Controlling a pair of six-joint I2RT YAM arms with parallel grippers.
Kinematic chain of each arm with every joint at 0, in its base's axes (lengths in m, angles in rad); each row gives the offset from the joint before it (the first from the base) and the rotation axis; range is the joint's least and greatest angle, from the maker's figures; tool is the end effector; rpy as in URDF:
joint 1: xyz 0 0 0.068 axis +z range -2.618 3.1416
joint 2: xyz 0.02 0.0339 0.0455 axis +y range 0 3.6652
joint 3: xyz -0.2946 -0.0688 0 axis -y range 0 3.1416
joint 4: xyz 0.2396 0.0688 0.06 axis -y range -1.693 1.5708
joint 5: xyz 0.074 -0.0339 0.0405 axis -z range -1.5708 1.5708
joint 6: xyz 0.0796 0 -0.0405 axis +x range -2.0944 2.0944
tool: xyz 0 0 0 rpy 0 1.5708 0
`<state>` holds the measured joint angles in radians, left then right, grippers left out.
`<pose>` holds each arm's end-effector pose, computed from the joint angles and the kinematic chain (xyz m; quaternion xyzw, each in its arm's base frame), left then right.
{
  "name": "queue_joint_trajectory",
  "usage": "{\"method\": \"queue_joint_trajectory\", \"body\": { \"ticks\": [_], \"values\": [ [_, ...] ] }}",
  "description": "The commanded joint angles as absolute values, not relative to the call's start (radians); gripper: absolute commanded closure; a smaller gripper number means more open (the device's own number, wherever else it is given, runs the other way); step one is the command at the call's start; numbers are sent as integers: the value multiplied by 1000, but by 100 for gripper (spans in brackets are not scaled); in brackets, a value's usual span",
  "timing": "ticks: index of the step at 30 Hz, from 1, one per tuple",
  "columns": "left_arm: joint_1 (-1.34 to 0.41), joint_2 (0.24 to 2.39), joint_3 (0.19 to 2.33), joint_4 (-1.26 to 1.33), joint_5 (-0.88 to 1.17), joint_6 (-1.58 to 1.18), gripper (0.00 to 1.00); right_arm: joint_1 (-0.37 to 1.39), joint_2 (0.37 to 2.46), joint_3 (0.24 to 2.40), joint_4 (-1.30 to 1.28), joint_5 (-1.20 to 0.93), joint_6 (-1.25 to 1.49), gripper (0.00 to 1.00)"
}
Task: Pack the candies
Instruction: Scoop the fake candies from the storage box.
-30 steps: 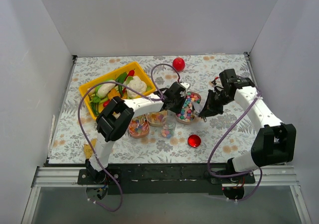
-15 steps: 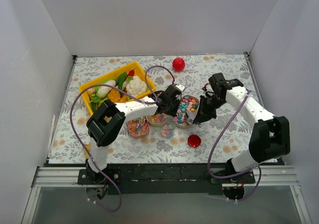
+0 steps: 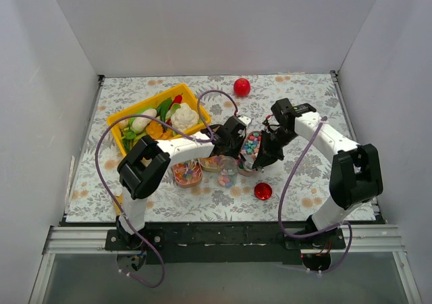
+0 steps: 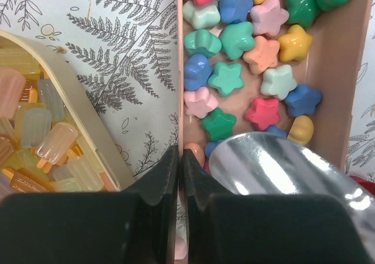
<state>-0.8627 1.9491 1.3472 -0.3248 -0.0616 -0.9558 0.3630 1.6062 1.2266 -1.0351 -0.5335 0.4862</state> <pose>0.2980 -0.3405 0.1784 -0.0539 0.9467 -0.2317 0.2174 0.2636 0.1434 0.2341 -0.0387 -0.9611 -0.2704 0.0397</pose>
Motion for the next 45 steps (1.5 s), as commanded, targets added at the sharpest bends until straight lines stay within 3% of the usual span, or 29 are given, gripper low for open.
{"method": "queue_joint_trajectory", "body": {
  "ticks": [1, 18, 30, 45],
  "values": [
    [-871, 1905, 1353, -305, -89, -930, 100, 370, 1654, 1287, -1097, -601, 502, 99],
    [-910, 1911, 1350, -307, -244, -917, 100, 314, 1726, 1376, -1304, -603, 491, 99],
    [-917, 1916, 1338, -305, -267, -922, 100, 313, 1864, 1434, -1286, -601, 486, 99],
    [-919, 1914, 1333, -304, -226, -925, 100, 314, 1951, 1499, -1195, -414, 503, 99]
  ]
}}
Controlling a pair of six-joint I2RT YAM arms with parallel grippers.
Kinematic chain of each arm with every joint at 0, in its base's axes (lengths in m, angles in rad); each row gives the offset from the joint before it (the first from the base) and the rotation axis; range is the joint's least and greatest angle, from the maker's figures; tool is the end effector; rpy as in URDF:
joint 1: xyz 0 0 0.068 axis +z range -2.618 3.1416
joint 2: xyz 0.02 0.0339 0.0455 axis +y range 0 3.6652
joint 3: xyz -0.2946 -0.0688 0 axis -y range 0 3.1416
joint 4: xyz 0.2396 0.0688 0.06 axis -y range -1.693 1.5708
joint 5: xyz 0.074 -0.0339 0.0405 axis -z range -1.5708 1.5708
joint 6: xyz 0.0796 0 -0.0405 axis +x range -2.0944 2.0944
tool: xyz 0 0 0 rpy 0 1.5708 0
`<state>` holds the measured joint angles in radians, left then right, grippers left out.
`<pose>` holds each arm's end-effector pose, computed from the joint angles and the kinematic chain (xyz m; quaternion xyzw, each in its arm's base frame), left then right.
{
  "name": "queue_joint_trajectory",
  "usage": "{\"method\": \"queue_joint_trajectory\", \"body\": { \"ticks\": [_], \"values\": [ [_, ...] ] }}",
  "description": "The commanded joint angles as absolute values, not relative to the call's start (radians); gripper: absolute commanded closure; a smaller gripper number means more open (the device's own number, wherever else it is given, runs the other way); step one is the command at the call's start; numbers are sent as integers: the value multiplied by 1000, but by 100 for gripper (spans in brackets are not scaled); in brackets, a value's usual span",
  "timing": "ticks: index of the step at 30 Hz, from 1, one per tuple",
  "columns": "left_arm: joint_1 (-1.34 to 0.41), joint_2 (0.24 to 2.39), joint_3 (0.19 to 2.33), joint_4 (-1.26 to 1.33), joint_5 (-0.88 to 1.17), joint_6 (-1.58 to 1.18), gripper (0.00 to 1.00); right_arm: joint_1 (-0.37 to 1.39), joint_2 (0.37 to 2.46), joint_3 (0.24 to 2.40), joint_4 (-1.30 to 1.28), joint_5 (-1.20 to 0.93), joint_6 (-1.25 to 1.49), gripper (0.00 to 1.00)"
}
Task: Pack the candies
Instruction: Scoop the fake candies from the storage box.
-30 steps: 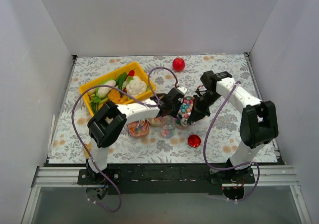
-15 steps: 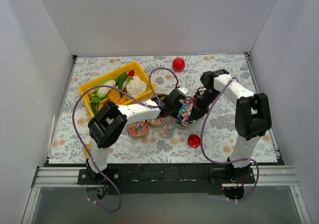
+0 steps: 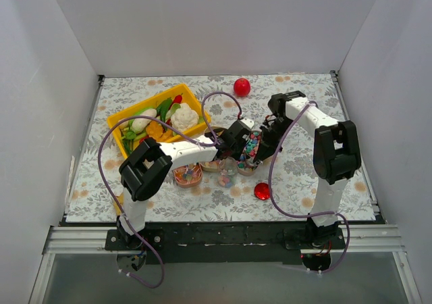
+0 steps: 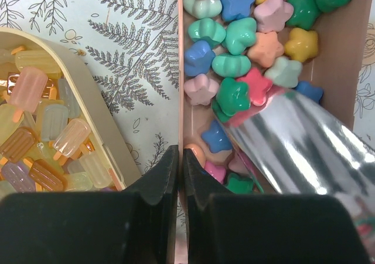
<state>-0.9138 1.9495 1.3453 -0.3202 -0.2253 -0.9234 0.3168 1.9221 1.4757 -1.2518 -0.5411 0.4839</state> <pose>0.2898 -0.3466 0.1795 -0.0402 0.9420 -0.1861 0.2763 0.3154 0.1465 0.1997 -0.0972 -0.9569 -0.2217 0.1604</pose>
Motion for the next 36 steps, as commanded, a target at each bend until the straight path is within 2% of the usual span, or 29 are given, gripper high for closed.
{"method": "queue_joint_trajectory", "body": {
  "ticks": [1, 16, 36],
  "values": [
    [-919, 1913, 1330, -304, -221, -928, 100, 314, 1954, 1494, -1187, -408, 509, 99],
    [-919, 1924, 1335, -304, -184, -936, 100, 391, 1988, 1462, -1051, -288, 538, 99],
    [-919, 1924, 1328, -302, -178, -946, 100, 393, 2014, 1428, -914, -134, 563, 99]
  ]
}}
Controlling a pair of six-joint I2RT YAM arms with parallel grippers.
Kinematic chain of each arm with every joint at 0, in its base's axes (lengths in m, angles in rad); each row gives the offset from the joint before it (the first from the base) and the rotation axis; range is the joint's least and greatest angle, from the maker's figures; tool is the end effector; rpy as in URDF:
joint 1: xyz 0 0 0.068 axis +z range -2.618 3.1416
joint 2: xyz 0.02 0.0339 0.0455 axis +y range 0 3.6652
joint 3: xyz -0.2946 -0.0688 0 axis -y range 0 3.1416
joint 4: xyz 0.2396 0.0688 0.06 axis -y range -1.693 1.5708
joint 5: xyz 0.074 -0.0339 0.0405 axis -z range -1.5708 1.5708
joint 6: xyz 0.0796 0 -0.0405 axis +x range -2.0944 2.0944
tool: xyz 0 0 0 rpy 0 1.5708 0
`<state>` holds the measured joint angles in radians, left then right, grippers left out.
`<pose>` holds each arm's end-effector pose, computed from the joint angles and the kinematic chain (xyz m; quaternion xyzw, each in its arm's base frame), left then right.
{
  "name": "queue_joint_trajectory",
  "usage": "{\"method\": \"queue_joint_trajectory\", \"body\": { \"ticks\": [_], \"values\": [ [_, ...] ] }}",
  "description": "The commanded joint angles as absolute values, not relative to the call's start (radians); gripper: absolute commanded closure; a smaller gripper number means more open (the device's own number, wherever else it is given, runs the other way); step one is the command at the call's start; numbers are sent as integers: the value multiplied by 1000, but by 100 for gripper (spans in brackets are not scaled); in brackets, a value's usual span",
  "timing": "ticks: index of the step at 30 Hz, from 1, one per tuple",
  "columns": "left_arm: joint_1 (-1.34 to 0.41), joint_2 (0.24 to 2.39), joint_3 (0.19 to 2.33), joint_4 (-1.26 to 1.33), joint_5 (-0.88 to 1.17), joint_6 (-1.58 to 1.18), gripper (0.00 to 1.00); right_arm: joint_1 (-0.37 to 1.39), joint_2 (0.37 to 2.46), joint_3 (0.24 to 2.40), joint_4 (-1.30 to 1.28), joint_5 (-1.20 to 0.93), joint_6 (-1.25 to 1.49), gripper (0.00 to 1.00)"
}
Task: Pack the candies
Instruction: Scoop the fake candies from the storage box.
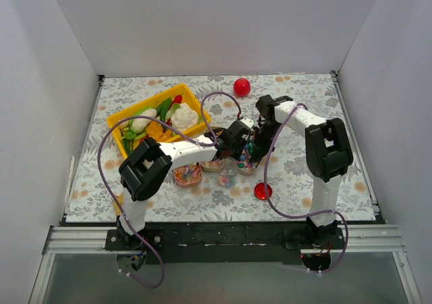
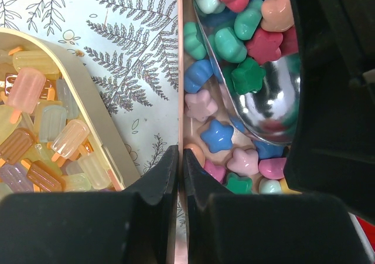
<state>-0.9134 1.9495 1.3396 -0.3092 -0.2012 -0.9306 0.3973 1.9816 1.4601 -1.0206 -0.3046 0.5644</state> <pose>0.2887 -0.3480 0.1783 -0.0403 0.9423 -0.1963 0.2683 0.3408 0.1689 0.1664 -0.0803 -0.9851 -0.1411 0.0576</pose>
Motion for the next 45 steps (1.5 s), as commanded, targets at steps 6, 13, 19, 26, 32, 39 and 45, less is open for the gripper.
{"method": "queue_joint_trajectory", "body": {
  "ticks": [6, 13, 19, 26, 32, 39, 45],
  "values": [
    [-919, 1939, 1345, -305, -176, -953, 100, 402, 2005, 1405, -864, -86, 545, 99],
    [-917, 1956, 1367, -304, -163, -959, 100, 440, 1971, 1324, -776, -12, 522, 99],
    [-916, 1945, 1365, -298, -152, -959, 100, 469, 1882, 1236, -712, 58, 534, 99],
    [-916, 1921, 1371, -298, -161, -959, 99, 486, 1818, 1293, -779, 61, 519, 99],
    [-917, 1882, 1384, -288, -184, -936, 80, 491, 1755, 1359, -850, 38, 518, 99],
    [-916, 1856, 1422, -295, -216, -922, 62, 495, 1687, 1353, -879, 23, 512, 99],
    [-914, 1818, 1439, -305, -255, -904, 52, 497, 1643, 1350, -919, 25, 514, 99]
  ]
}}
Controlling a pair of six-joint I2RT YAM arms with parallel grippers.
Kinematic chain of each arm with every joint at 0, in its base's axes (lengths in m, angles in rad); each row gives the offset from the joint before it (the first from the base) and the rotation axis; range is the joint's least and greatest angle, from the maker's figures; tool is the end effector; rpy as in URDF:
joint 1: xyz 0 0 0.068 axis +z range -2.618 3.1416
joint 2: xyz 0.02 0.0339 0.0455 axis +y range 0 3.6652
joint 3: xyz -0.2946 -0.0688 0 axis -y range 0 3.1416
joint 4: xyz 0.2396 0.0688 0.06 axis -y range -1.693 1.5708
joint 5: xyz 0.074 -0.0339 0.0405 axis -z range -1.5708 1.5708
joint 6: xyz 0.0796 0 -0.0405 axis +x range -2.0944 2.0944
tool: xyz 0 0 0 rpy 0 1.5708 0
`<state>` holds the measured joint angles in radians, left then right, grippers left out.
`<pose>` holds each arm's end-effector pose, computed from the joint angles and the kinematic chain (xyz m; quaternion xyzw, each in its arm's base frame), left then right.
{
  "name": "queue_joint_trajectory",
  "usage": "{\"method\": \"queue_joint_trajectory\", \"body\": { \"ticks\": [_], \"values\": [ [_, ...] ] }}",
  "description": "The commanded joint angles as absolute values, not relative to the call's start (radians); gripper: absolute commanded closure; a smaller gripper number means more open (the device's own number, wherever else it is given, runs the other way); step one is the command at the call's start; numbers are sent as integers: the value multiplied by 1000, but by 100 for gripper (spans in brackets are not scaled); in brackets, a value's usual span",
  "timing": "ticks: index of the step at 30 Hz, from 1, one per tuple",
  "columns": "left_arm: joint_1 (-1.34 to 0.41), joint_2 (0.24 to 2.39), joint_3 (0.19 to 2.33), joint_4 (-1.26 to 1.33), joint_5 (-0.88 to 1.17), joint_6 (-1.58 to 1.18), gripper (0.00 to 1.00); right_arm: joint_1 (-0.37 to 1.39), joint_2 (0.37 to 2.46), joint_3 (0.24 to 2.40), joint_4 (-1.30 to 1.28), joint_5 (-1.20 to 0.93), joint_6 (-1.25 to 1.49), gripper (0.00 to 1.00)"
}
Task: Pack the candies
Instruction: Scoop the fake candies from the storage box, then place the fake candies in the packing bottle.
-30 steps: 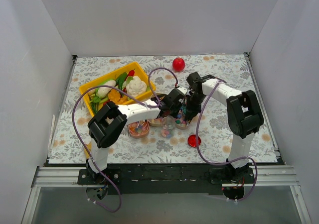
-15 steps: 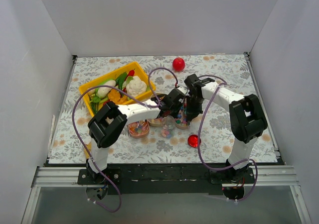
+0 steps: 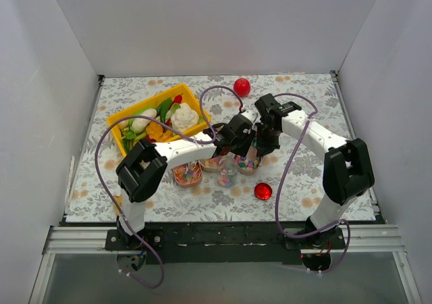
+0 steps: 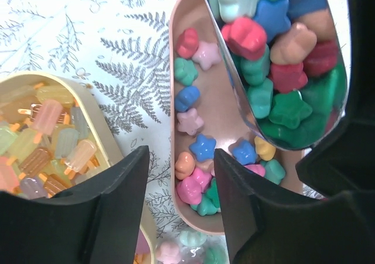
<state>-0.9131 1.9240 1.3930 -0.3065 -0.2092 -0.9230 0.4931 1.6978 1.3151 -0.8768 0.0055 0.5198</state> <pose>0.2946 -0.3544 0.2075 -0.0420 0.9282 -0.2240 0.2940 0.3077 0.1648 0.2257 0.0136 0.9878 0.0728 0.1369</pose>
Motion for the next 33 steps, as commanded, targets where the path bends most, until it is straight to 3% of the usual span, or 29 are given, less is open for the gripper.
{"method": "queue_joint_trajectory", "body": {
  "ticks": [1, 8, 12, 17, 33],
  "values": [
    [-911, 1813, 1440, -311, -250, -905, 49, 495, 1640, 1351, -936, 25, 512, 99],
    [-879, 1708, 1413, -341, -259, -931, 33, 497, 1585, 1342, -991, 6, 509, 99],
    [-775, 1605, 1336, -351, -192, -1007, 25, 500, 1539, 1350, -1028, -57, 479, 99],
    [-631, 1502, 1270, -359, -117, -1031, 22, 540, 1496, 1400, -1098, -118, 437, 99],
    [-453, 1397, 1235, -400, 166, -1071, 17, 847, 1440, 1450, -1183, -258, 543, 99]
  ]
}}
